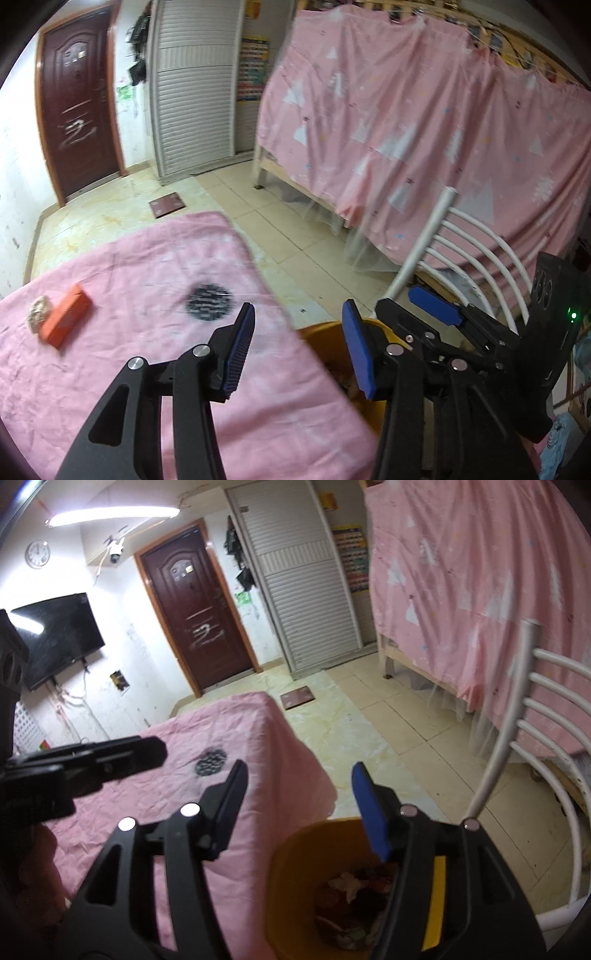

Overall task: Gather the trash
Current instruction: 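Move both tools back over the bed toward the white ball and orange box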

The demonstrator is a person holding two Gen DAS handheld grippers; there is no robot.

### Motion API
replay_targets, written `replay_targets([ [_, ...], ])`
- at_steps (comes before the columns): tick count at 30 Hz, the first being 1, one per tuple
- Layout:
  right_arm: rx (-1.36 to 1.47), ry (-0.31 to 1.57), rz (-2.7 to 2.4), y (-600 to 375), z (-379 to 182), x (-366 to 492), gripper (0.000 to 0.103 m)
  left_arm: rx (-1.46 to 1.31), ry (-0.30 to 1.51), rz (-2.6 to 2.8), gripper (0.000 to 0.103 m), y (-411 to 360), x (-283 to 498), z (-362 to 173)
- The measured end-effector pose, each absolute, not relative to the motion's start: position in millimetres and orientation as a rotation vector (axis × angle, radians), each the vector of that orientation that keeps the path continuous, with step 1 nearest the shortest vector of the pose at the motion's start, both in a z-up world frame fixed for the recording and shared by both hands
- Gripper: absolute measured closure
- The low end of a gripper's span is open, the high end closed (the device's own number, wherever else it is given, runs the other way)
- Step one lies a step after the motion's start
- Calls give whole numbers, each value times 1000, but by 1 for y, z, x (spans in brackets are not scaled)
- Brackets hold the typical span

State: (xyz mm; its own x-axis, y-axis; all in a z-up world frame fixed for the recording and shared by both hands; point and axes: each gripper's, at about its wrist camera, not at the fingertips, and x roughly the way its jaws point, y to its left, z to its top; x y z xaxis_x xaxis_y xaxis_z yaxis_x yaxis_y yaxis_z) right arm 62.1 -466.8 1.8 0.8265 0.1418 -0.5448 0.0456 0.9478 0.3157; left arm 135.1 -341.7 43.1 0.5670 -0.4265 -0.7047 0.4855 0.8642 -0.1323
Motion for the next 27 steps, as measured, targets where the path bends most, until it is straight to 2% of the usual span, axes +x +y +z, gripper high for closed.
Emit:
replay_targets([
  [8,250,636,151,-402,9,104,46,16,805,-447,59,-272,164,46],
  [12,204,647,191,-371,13,120,33,-4,804,-398,54,-238,177,45],
  [16,163,663,233,-345,17,136,30,-10,802,-343,52,-207,190,44],
  [21,111,684,293,-312,16,155,14,-8,808,-275,50,-174,209,39],
  [27,73,705,356,-281,14,171,12,6,831,-203,50,-140,230,28],
])
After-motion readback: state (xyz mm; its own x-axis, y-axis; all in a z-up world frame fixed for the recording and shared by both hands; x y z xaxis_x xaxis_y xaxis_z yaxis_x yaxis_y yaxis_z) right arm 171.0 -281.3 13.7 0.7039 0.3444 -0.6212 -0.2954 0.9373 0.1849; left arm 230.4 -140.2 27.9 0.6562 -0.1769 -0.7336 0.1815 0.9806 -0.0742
